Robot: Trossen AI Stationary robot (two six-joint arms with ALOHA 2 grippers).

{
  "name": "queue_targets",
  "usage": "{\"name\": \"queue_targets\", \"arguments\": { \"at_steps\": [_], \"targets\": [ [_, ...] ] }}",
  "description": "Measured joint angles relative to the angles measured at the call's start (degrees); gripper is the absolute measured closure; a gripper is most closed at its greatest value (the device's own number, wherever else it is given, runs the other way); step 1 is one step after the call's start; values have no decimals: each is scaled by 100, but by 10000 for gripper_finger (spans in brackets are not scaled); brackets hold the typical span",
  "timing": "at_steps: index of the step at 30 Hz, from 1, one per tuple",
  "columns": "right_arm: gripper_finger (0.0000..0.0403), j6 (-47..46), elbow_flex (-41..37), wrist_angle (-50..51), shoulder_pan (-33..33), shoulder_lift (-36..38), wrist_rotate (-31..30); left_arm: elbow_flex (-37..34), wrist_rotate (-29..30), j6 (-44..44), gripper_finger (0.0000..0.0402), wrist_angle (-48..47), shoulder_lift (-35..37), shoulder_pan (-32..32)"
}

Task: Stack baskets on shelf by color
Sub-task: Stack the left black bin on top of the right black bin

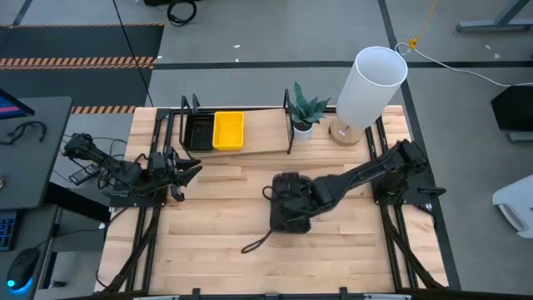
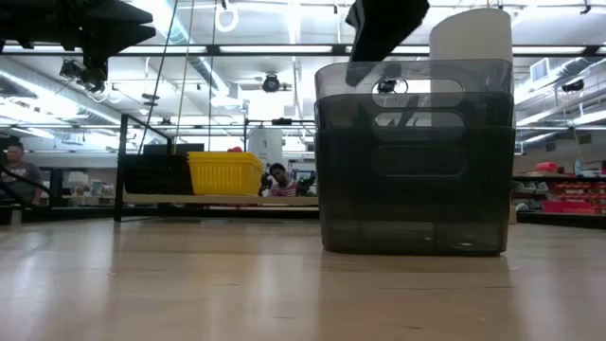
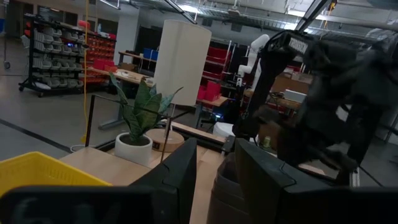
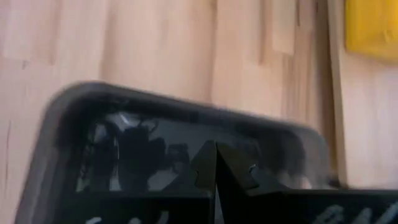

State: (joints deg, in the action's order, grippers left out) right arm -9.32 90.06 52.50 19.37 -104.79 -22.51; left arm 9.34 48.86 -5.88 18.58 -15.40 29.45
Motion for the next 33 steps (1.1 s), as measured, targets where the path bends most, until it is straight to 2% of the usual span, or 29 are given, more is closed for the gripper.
{"name": "queue_targets", "arguments": {
  "at_steps": [3,7,14,20,23,27,33],
  "targets": [
    [388,-138,373,570,-228,3,122,0,0,-1,285,3,0,0],
    [359,49,413,727,-610,0,369,0,0,-74,285,27,0,0],
    [269,361,413,683,-1319,0,1144,0,-107,-141,285,-10,0,4],
    [207,798,402,686,-1685,-115,1233,0,-111,-321,285,-378,0,4],
    [196,961,274,454,-1803,-102,1504,-2,-161,-399,285,-517,3,10],
    [196,981,-55,244,-1883,-118,1938,-2,-378,17,285,-803,4,110],
    [207,986,-597,-45,-1912,-116,2033,-253,-680,100,285,-1113,4,195]
  ]
}}
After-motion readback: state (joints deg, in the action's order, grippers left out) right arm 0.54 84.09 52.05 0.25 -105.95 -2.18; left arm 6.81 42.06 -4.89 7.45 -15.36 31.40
